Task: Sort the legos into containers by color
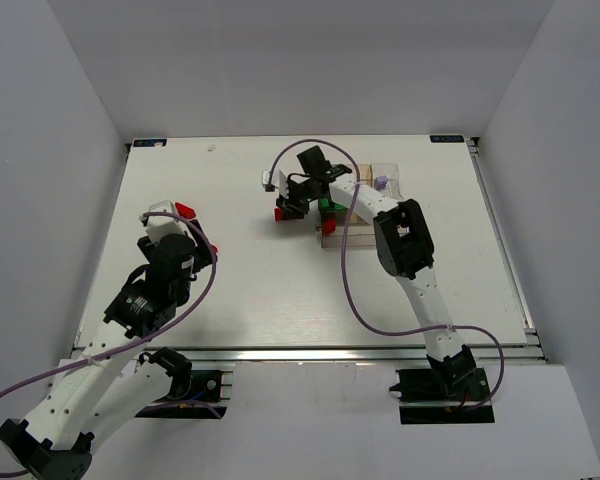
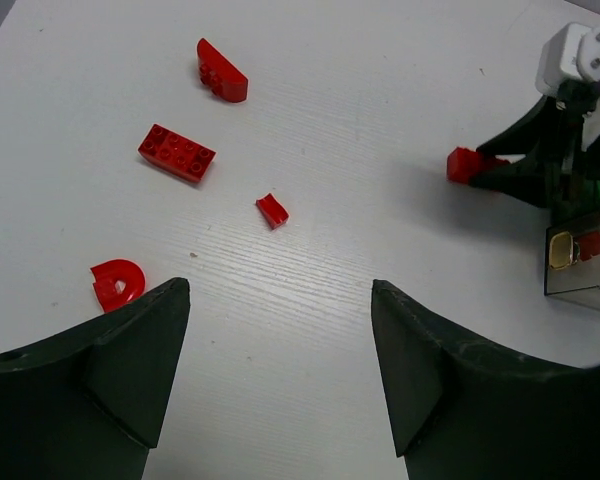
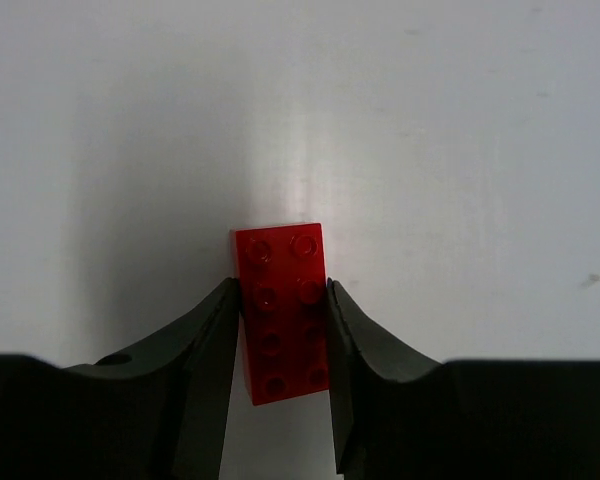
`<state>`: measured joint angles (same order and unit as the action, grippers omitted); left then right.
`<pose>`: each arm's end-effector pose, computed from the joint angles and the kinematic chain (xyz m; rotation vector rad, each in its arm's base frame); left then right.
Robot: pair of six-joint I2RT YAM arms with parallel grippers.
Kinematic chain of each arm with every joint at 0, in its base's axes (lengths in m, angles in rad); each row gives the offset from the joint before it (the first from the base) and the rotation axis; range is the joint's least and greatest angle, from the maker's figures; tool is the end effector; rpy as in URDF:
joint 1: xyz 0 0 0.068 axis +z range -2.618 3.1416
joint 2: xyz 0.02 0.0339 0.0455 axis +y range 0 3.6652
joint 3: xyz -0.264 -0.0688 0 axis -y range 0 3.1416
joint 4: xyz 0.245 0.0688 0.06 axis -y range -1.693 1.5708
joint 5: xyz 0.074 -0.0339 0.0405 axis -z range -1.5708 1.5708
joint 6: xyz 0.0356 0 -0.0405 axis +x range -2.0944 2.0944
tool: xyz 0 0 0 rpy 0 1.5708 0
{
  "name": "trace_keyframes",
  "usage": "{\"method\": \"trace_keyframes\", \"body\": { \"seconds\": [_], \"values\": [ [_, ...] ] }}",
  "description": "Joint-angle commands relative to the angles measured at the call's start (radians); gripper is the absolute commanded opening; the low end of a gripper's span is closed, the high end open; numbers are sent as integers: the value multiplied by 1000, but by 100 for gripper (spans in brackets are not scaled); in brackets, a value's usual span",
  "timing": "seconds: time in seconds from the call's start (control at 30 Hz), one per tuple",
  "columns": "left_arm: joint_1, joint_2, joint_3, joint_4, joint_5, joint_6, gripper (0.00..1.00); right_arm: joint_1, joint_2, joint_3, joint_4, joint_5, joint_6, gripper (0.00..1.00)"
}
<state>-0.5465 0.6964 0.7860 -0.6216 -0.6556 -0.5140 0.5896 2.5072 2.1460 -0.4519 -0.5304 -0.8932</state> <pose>0.1345 -0.0564 0.3127 -0.3471 1.9540 0.0082 0.4513 0.3236 0.1635 -1.7209 1.5146 0.4747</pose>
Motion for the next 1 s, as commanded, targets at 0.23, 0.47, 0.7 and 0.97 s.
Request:
{"method": "trace_keyframes", "body": {
  "seconds": [0.23, 0.47, 0.7, 0.97],
  "values": [
    [7, 69, 12, -29, -33, -32, 84, 16, -505, -362, 61, -295, 273, 0],
    [7, 80, 9, -40, -44, -40, 85, -40, -744, -616, 30, -64, 225, 0],
    [7, 112, 4, -36, -1, -43, 88, -160, -832, -834, 65, 81, 73, 7],
    [7, 152, 9, -49, 1, -41, 89, -224, -740, -801, 50, 93, -24, 13]
  ]
}}
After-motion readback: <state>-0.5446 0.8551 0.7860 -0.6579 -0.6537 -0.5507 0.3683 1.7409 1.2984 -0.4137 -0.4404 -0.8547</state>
